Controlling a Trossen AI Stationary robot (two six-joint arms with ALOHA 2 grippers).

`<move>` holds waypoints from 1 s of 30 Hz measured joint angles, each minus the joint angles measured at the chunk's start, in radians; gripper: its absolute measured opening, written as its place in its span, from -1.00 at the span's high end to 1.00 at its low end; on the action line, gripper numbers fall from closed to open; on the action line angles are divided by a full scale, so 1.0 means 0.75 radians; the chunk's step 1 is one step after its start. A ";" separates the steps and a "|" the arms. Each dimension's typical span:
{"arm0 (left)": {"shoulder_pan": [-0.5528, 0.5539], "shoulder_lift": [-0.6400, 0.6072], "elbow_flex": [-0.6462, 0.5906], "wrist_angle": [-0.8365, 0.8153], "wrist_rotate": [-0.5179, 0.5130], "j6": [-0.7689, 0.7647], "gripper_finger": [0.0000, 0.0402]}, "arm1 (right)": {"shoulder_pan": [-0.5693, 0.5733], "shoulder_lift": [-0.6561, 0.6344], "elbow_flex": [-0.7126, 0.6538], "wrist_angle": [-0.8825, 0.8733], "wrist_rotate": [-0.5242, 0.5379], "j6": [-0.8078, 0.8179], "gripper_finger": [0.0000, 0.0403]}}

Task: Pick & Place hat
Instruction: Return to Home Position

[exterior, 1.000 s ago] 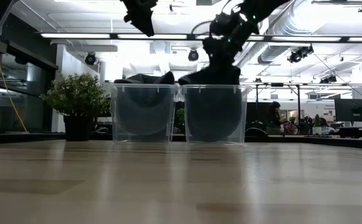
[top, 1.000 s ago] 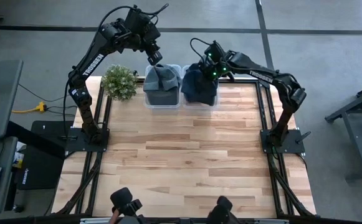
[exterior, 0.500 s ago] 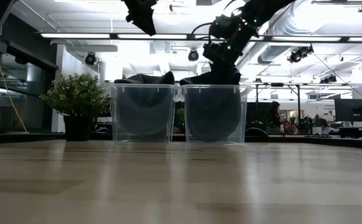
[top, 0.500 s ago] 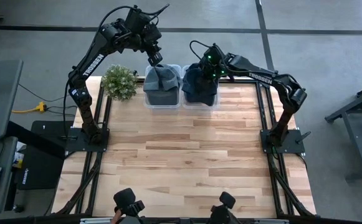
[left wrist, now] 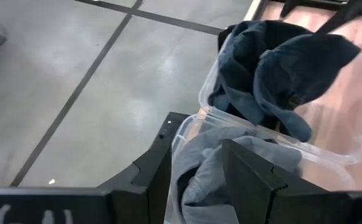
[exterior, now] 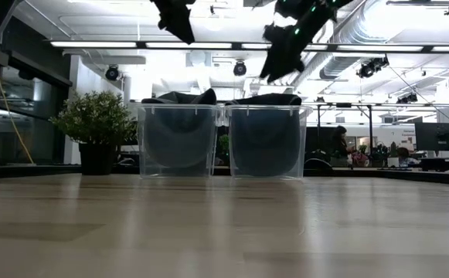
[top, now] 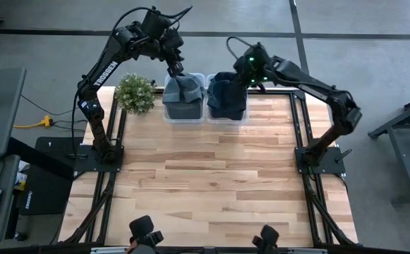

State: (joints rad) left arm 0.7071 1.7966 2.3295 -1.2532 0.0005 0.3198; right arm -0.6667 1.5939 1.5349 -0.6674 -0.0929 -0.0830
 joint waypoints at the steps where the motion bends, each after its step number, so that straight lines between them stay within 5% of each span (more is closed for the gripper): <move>1: 0.000 0.000 0.000 -0.004 0.013 -0.002 0.31 | 0.003 -0.028 0.000 -0.003 -0.005 0.000 -0.11; 7: 0.000 0.000 -0.001 -0.086 0.065 -0.013 0.31 | 0.027 -0.216 0.001 -0.007 -0.048 -0.001 -0.16; 15: 0.001 -0.023 -0.002 -0.157 0.253 -0.027 0.31 | 0.055 -0.465 -0.018 -0.130 -0.058 0.040 0.12; 23: -0.030 -0.126 -0.024 -0.240 0.400 -0.121 0.31 | 0.068 -0.791 -0.460 -0.001 -0.106 0.190 0.57; 27: -0.156 -0.281 -0.269 -0.070 0.399 -0.263 0.31 | 0.103 -0.962 -0.683 0.133 -0.176 0.284 0.91; 30: -0.289 -0.455 -0.589 0.193 0.346 -0.409 0.31 | 0.138 -1.081 -0.782 0.190 -0.195 0.343 0.95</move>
State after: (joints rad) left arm 0.4902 1.4553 1.8875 -1.1086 0.2601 0.0127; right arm -0.5630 0.7831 0.9484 -0.5246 -0.2388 0.1741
